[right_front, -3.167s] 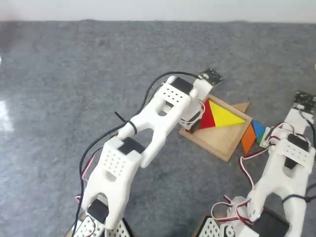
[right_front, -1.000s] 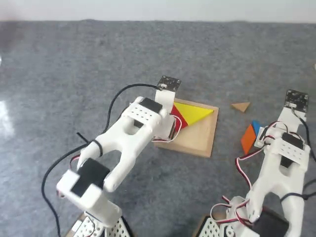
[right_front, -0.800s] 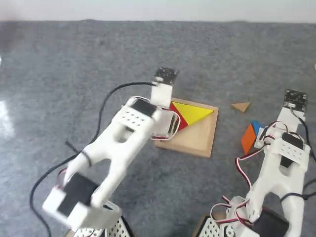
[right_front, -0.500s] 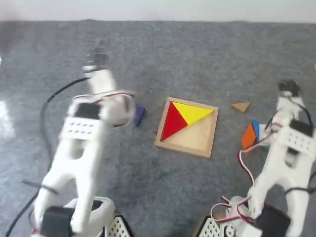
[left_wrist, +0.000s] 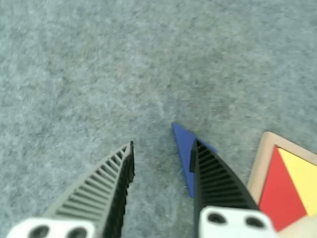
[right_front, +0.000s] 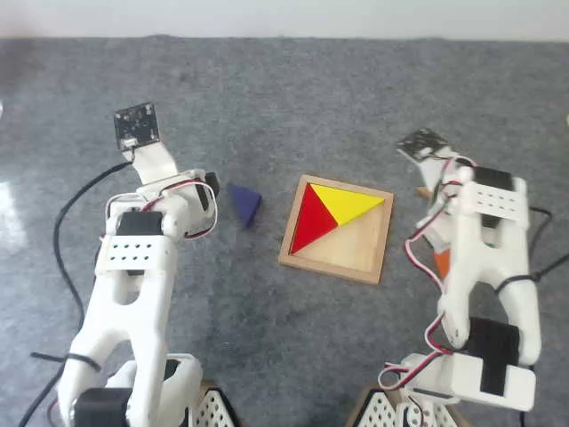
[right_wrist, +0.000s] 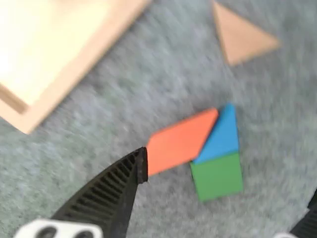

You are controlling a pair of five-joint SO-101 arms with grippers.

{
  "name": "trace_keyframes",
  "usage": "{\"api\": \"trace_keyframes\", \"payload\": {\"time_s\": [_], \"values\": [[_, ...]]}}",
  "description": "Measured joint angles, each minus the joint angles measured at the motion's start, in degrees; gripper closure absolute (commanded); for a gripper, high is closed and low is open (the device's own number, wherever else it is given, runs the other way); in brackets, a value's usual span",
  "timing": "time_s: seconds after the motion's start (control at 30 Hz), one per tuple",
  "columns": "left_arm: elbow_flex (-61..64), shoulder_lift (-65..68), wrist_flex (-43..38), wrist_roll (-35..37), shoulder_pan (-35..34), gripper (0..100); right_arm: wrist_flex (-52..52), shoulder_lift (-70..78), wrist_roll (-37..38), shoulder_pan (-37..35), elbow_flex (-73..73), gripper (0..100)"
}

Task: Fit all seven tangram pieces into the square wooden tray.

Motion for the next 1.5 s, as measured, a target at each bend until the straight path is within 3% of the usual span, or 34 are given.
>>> {"api": "trace_keyframes", "payload": {"time_s": [0.17,0.3,0.5,0.57,0.77,0.93,1.17,1.4,1.5], "values": [[2.5,0.0,-3.6,0.0,0.0,82,-2.0,1.6,-3.5,-5.5,-0.2,51.2],[2.6,0.0,-4.4,0.0,0.0,82,-7.9,4.9,-8.4,-4.7,-0.2,51.3],[2.6,0.0,-4.4,0.0,0.0,82,-9.2,9.8,-0.4,-0.8,-0.2,51.7],[2.6,0.0,-4.4,0.0,0.0,82,-6.7,9.8,-1.5,1.1,-0.2,54.8],[2.6,0.0,-4.4,0.0,0.0,82,-1.0,6.2,-22.3,-1.5,1.4,57.1],[2.6,0.0,-4.4,-0.6,0.0,82,-0.4,6.0,-33.8,-8.1,4.0,57.4],[2.6,0.0,-4.4,-2.7,0.0,82,-1.9,5.9,-55.1,-6.0,4.0,57.4],[2.6,0.0,-4.4,-2.7,0.0,82,-1.9,5.9,-83.4,-5.9,3.0,57.5],[2.6,0.0,-4.4,-2.7,0.0,82,-3.5,5.9,-87.6,-5.8,2.9,57.6]]}}
